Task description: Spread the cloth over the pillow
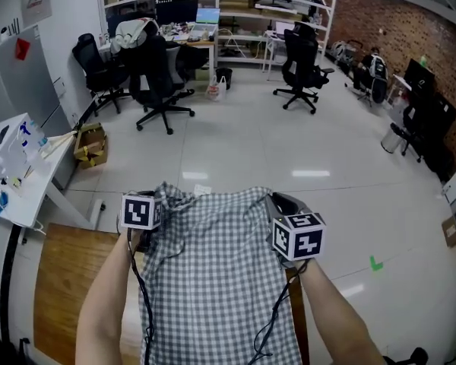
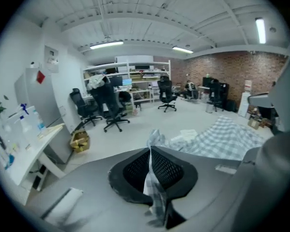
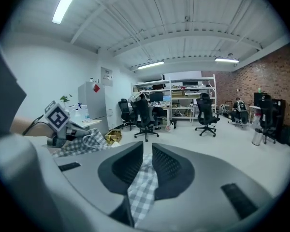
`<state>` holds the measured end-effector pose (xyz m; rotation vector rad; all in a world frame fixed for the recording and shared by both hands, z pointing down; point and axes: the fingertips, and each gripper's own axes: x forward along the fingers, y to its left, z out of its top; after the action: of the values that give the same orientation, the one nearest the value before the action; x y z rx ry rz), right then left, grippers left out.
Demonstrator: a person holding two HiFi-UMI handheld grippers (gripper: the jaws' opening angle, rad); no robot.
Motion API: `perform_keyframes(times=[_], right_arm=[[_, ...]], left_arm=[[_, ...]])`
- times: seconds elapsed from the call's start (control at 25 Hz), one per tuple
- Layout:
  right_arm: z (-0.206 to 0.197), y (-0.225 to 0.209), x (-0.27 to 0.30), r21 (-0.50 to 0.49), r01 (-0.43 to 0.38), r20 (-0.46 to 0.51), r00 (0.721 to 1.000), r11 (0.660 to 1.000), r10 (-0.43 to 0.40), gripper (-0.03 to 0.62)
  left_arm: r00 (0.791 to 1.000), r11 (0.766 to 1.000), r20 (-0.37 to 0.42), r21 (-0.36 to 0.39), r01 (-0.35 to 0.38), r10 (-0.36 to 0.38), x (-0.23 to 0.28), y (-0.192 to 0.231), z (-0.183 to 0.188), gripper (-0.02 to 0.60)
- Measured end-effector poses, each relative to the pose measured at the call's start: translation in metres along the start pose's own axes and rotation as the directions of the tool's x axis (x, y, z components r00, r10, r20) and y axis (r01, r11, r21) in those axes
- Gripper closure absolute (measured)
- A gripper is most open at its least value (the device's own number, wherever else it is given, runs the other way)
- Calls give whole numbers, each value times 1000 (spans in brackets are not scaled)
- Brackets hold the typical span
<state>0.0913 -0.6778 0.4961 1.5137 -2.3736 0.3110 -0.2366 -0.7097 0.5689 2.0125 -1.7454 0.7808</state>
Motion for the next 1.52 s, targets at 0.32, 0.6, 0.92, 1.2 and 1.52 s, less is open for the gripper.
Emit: perform_keyframes(times=[0.32,0.6,0.92,1.2,1.52], right_arm=[[-3,1,-19,-28,11,-8,1000,1000,-11,545],[-3,8,-28,-25,11,-13,1000,1000,-12,545],[2,25,-53,-12,23,-9,1000,1000,-24,545],[12,51,-113,6,42,27,999,999,-42,550],[6,79,-202,7,87,74,993,996,-87,592]], left_arm=[[971,967,-84,-101,-234,226,10,65,-11,500],[980,974,-28,-109,-198,197,-12,59,14,454],[994,992,31,-77,-100,102,-55,19,16,456],[998,989,51,-139,55,-48,-124,-30,-14,462],[958,965,193,-109,237,-214,-236,-111,-7,523]])
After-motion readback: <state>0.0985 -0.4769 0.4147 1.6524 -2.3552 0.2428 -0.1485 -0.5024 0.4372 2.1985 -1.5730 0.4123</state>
